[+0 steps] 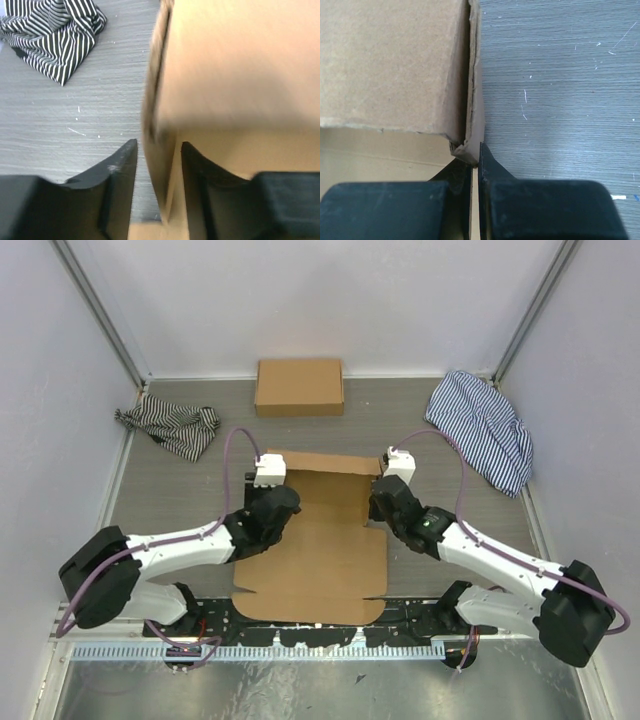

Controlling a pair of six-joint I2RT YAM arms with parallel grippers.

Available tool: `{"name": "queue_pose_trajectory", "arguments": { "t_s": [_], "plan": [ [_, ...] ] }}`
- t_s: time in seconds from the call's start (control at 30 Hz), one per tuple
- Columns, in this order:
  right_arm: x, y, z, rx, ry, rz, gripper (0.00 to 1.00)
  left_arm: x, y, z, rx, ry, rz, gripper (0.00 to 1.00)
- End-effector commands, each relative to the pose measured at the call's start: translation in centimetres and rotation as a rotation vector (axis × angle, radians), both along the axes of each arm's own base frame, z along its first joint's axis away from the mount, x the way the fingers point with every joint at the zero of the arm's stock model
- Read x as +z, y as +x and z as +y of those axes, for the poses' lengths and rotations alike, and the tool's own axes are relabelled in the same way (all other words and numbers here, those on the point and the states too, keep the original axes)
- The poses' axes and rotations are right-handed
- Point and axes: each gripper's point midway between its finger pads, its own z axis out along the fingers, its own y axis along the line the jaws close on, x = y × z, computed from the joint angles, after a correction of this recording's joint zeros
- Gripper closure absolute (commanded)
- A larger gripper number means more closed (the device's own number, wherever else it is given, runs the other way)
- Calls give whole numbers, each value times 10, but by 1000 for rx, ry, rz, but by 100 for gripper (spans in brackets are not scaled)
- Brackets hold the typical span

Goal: Fold the paper box

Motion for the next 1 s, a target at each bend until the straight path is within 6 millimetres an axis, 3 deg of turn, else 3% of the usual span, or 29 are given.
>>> {"name": "queue_pose_trajectory", "arguments": {
  "t_s": [0.0, 0.2, 0.47, 0.57, 0.8, 0.9, 0.97],
  "plan": [
    [34, 16, 15, -46, 101, -61, 99, 3, -9, 17, 49, -39, 5, 47],
    [34, 22, 14, -126, 99, -29, 99, 18, -25, 31, 38, -116, 6, 42],
    [24, 29, 24, -156, 68, 56, 89, 51, -49, 34, -75, -259, 32, 43],
    [25, 29, 29, -145, 70, 74, 81, 56, -58, 34, -117, -285, 59, 43],
    [30, 29, 37, -98, 49, 105, 64, 45, -71, 33, -149, -279, 154, 44],
    [42, 29, 35, -27, -45, 102, 53, 51, -77, 41, -151, -285, 159, 44],
    [54, 30, 27, 16, -131, 84, 51, 60, -82, 50, -148, -281, 158, 44]
  ]
}}
